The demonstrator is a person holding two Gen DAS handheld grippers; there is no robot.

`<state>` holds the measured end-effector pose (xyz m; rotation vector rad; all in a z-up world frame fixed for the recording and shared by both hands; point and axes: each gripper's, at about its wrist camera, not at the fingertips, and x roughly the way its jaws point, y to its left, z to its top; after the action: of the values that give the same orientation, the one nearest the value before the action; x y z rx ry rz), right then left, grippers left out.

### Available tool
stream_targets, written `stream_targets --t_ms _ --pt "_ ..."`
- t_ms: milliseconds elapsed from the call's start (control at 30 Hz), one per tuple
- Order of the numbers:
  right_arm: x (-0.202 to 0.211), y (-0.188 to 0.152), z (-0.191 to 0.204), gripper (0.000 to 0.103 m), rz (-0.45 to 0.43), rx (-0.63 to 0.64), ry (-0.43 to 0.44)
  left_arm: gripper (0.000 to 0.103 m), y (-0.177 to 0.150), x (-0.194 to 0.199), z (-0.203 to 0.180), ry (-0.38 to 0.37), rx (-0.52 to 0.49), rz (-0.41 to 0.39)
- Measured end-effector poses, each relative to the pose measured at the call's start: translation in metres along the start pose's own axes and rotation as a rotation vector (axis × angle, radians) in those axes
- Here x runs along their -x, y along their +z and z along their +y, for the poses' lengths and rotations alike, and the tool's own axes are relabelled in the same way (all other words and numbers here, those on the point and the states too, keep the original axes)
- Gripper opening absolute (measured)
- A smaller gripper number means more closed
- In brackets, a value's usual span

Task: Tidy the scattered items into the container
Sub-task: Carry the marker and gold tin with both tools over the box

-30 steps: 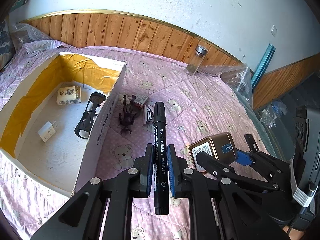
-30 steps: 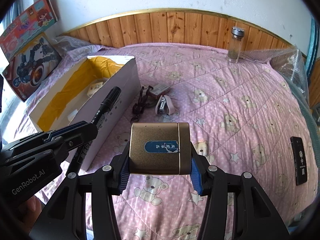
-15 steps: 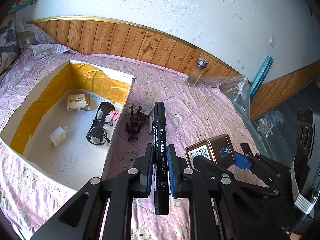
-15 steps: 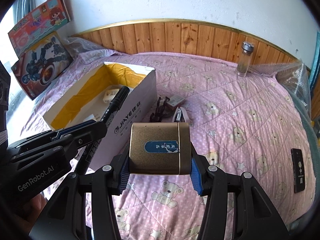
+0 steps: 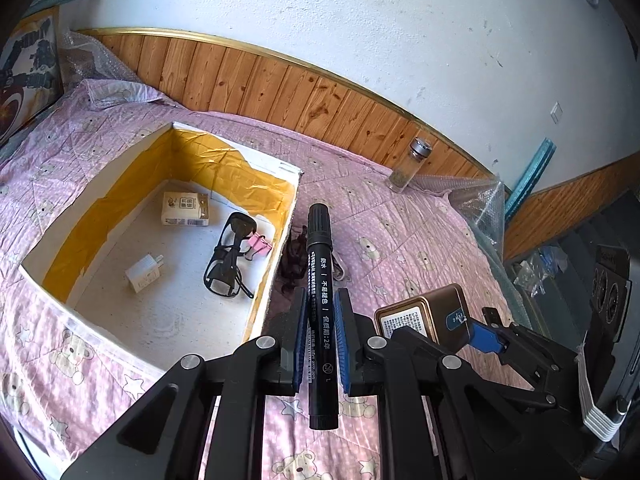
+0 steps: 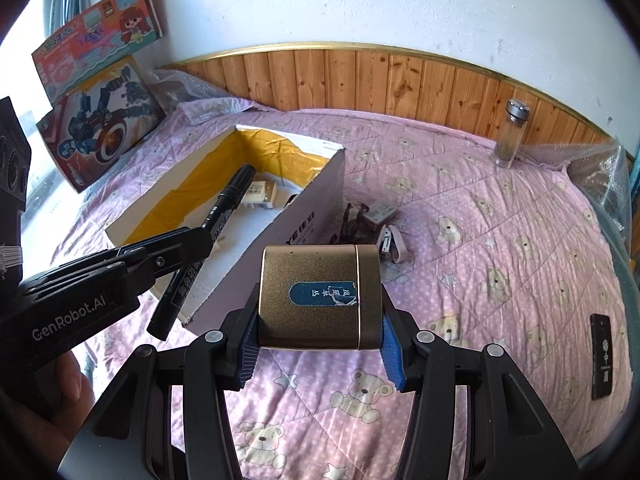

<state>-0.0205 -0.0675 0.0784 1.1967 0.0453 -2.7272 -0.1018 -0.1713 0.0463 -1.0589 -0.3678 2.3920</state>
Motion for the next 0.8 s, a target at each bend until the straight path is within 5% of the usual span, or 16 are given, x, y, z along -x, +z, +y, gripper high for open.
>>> stream_targets --t_ms 800 --pt "-0.013 0.036 0.064 0.053 -0.023 0.116 0.124 0.014 0.030 0.016 0.066 0.062 0.131 -0.039"
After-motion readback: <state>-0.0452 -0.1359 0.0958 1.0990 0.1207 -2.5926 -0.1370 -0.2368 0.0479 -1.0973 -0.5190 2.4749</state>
